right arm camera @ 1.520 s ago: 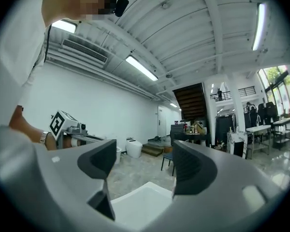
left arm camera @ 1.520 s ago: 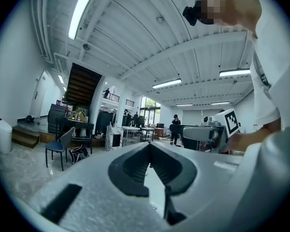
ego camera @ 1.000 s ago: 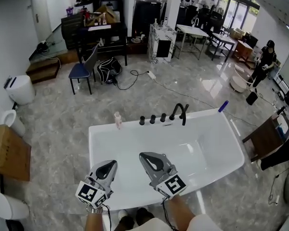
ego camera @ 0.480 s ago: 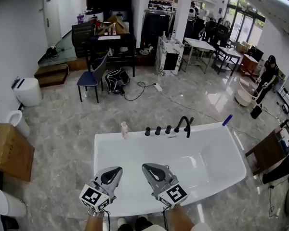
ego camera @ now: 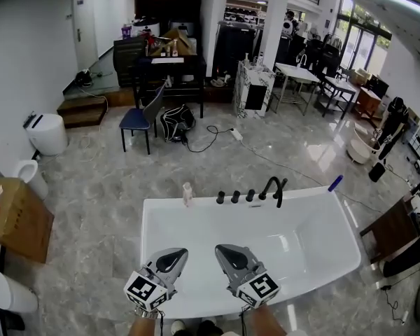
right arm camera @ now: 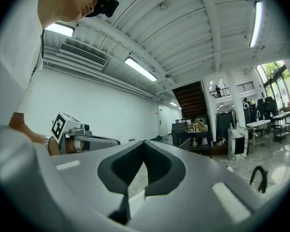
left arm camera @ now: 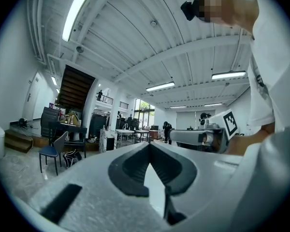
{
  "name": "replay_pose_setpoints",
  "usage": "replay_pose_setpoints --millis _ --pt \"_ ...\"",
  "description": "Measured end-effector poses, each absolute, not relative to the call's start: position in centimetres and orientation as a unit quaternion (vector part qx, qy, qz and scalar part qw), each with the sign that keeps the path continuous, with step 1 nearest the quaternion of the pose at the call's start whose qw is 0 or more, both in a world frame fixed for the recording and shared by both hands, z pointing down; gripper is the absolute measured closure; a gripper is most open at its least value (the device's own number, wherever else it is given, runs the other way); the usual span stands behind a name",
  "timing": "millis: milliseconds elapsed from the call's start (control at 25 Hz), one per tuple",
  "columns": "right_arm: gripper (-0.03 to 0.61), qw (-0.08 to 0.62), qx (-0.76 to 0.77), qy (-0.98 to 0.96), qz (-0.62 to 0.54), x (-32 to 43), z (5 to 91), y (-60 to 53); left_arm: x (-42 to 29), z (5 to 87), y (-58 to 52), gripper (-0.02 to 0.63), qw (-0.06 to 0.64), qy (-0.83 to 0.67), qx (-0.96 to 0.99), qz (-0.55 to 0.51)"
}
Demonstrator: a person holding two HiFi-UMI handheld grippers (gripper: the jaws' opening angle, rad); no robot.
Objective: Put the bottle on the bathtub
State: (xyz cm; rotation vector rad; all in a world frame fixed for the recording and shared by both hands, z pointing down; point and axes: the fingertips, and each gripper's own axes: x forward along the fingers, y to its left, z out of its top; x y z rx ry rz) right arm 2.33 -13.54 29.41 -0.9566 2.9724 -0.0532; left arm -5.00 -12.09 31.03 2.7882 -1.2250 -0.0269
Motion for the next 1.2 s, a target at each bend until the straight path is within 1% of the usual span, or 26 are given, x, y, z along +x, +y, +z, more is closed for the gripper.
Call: replay_pose_setpoints --millis 160,320,880,1200 --pt "0.565 0.016 -0.304 0.953 -0.017 2.4 29.2 -13.5 -5.3 31.0 -12.0 0.612 0.043 -0.406 0.913 -0.011" --pt "0.565 0.047 -0.297 0.954 -0.023 2.3 28.4 -13.2 -5.4 31.0 -12.0 0.612 0.046 -0.406 0.913 -0.007" --pt "0.565 0.041 -0.312 0.949 -0.026 2.9 29.1 -13.5 -5.4 31.7 -11.6 0.612 0.050 -0.408 0.912 -0.011" --pt "0.565 0.027 -0.300 0.953 -0.022 2.3 29.8 -13.0 -5.2 31.8 -11.4 0.612 0.050 -0.411 0.910 -0.007"
